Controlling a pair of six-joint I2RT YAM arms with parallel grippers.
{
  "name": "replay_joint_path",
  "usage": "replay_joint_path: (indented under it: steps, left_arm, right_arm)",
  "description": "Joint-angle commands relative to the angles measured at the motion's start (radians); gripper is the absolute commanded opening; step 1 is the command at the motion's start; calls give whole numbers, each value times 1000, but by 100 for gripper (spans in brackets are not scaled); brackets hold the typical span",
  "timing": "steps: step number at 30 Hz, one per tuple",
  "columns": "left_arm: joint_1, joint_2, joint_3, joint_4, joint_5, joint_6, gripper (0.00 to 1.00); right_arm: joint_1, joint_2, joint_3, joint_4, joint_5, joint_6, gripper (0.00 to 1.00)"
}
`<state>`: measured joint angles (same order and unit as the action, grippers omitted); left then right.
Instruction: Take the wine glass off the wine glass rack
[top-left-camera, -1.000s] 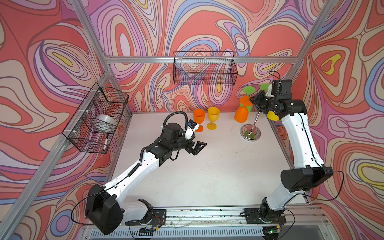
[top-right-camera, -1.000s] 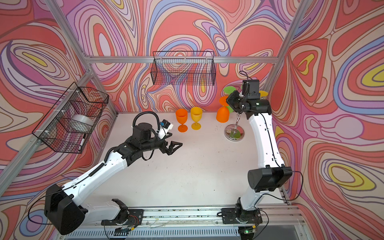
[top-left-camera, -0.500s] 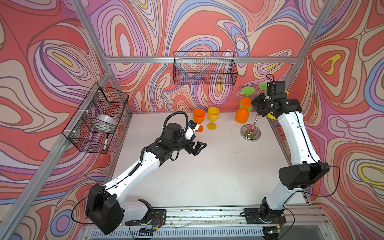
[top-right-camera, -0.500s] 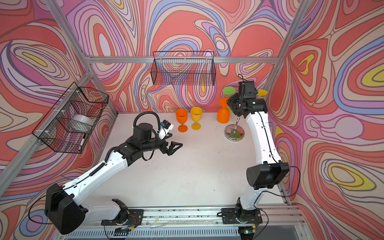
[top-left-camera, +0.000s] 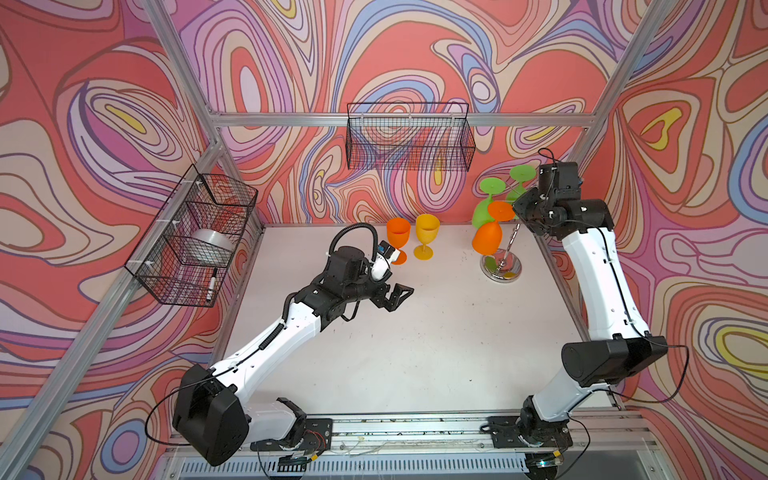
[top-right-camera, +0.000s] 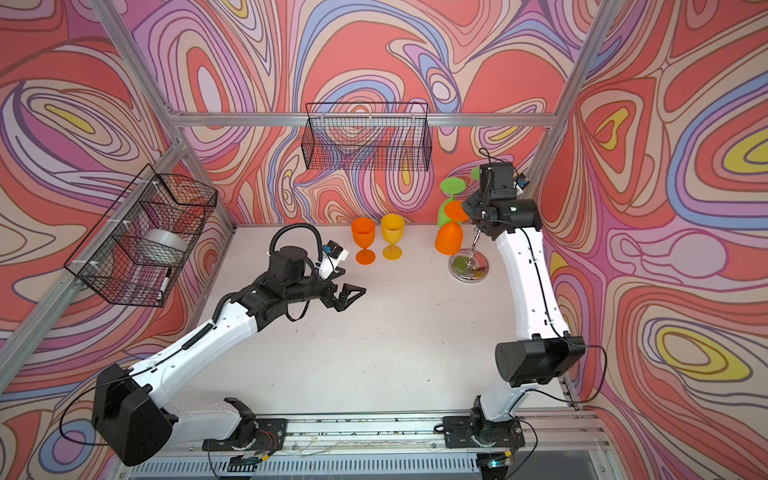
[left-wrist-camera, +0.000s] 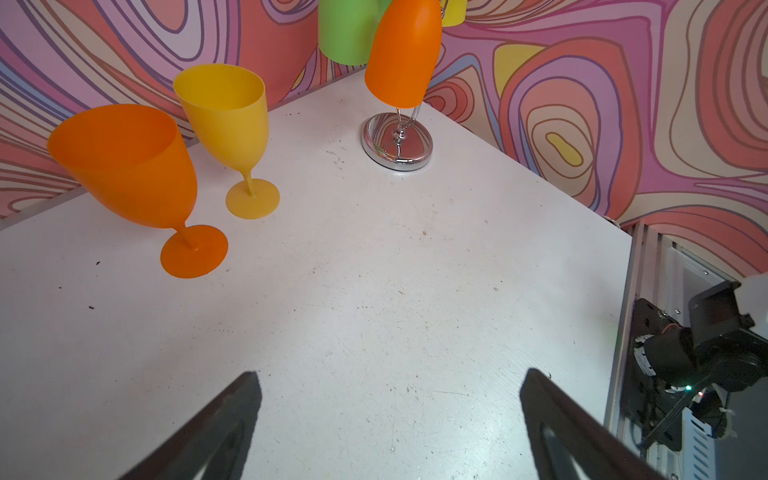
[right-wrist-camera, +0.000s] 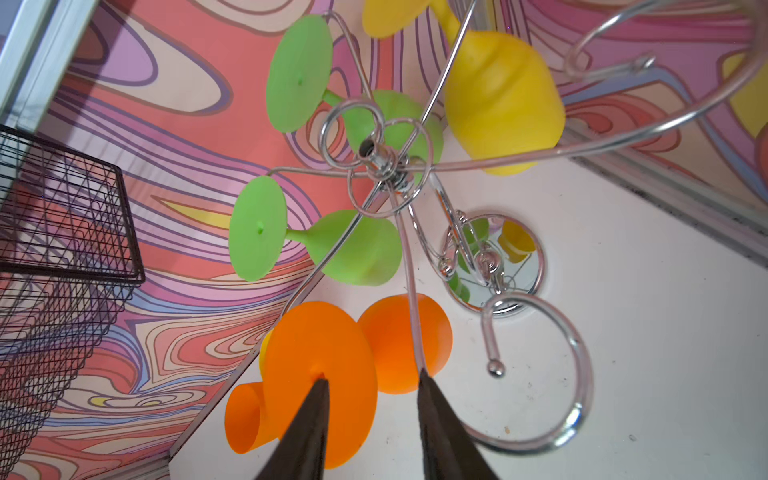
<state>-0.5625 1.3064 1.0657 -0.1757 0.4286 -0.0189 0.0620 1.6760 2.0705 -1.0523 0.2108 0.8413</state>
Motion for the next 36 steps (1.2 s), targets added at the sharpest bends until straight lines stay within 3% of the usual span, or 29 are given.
replay_joint_path:
  steps: [1,9,17,21,26,36]
  left_arm:
    - [-4,3,17,-4,1,10,98]
    - [-4,-6,17,-7,-4,13,97]
    - [-5,-1,17,-5,2,8,97]
    - [-5,2,17,-3,7,4,97]
    - [-7,1,19,-2,7,4,98]
    - [-11,-10,19,-6,4,6,97]
  right_arm:
    - [1,-19,31,-15,100,-87,38]
    - [1,-22,68,-14,146,-188,38]
    - [1,-28,62,42,-238,-188,39]
    - [6,12,57,5,-344,-145,40]
    - [6,-3,-49,36,-312,-126,40]
    - [-19,-23,-86,29,-175,-127,40]
